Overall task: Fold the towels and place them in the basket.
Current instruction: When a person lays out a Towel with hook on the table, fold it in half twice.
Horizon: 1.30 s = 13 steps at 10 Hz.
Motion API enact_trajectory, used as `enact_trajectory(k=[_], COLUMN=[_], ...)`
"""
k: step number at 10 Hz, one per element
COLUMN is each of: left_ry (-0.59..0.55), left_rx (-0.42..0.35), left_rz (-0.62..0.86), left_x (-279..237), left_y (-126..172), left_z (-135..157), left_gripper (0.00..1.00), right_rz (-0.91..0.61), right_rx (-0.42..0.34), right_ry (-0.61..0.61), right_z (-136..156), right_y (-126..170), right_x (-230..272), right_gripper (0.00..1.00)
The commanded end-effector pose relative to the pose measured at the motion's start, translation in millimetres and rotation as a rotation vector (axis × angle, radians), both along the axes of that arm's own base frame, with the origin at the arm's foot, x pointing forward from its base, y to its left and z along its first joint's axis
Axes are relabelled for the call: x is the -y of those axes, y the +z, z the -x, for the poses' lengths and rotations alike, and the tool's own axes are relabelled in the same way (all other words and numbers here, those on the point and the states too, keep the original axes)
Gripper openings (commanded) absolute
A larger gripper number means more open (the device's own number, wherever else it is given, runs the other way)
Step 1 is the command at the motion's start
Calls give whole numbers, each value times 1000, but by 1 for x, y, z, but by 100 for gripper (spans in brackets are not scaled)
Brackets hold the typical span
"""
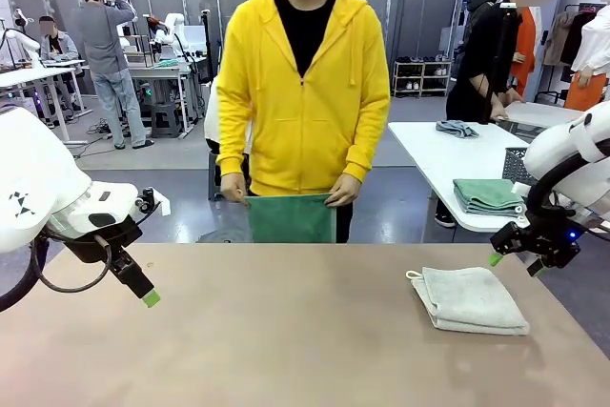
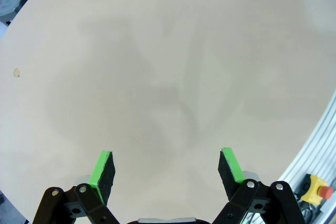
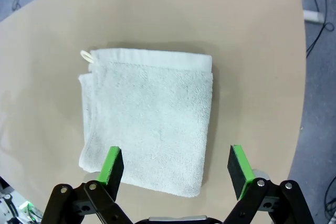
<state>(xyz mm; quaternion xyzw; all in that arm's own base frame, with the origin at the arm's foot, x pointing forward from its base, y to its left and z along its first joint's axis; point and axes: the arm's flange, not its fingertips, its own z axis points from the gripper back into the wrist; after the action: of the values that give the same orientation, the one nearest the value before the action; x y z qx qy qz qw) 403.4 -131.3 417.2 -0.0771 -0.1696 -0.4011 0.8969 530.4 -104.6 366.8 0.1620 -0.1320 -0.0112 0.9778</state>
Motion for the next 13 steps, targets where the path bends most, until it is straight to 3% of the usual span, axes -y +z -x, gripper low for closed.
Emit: enact_trajectory(k=[1, 4, 8, 10, 13], left_ry=[-9, -8, -29, -26, -30], left_rx=[23, 36, 67, 68, 68], left_rz=[-21, 29, 87, 115, 125], left_x=[-6, -30, -58, -61, -59], left_y=[15, 45, 73, 67, 59], left_z=[3, 15, 37, 37, 38], left_gripper=[100, 100, 100, 100, 100], right_rz=[103, 312, 396, 457, 448], right_rx=[176, 401, 574, 644, 626], right_ry=[146, 394, 689, 842, 893], right_z=[23, 59, 113, 145, 158], right_y=[35, 96, 152, 154, 141], right_x=[-17, -65, -149, -192, -211], right_gripper=[100, 100, 100, 100, 100])
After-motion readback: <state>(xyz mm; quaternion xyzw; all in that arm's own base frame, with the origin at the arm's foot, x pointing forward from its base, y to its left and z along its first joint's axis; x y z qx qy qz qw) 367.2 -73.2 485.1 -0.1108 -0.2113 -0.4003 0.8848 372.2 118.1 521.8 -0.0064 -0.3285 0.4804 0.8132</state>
